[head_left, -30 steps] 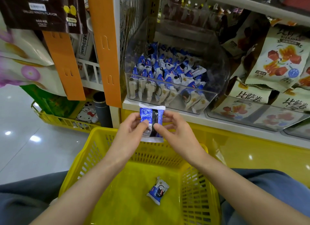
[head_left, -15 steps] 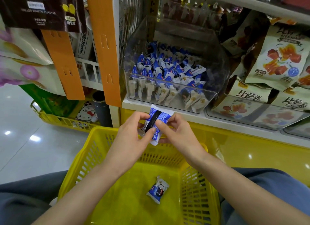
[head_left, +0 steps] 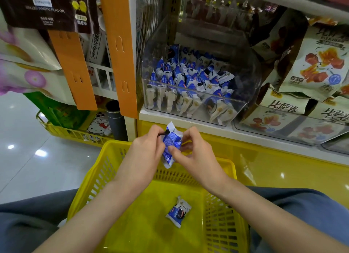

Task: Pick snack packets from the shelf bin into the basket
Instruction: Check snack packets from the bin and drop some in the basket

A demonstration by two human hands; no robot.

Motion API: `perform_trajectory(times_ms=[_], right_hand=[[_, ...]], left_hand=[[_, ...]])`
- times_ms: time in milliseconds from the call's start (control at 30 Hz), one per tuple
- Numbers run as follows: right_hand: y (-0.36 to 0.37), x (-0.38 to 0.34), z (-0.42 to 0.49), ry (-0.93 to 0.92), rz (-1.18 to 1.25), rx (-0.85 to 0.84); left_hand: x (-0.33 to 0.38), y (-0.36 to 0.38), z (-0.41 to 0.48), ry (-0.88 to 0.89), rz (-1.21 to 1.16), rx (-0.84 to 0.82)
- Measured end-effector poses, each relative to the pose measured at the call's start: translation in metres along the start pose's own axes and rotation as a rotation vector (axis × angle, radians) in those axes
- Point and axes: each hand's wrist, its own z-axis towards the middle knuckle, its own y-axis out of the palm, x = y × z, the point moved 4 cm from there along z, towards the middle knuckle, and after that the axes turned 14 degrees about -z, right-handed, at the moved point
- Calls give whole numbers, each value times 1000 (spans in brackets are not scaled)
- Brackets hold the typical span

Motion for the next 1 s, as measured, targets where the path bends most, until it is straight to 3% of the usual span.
perform_trajectory(times_ms=[433,567,667,767,867,1000], right_hand=[[-9,6,11,13,160,-10],[-8,-2,12,-111,93,-100],[-4,-6,11,-107,213,-166],[-5,-4,13,-13,296,-143],[-7,1,16,105,342,-146],[-10,2,19,113,427,-146]], left_hand=[[-12,11,5,-173,-340,-38],[-11,13,6,-380,-747,-4],[-12,10,7,-456,-846,20],[-14,13,7,-536,-957,-61],[-11,19,3,-567,-924,-206],[-8,17,3,-493,-776,-173]])
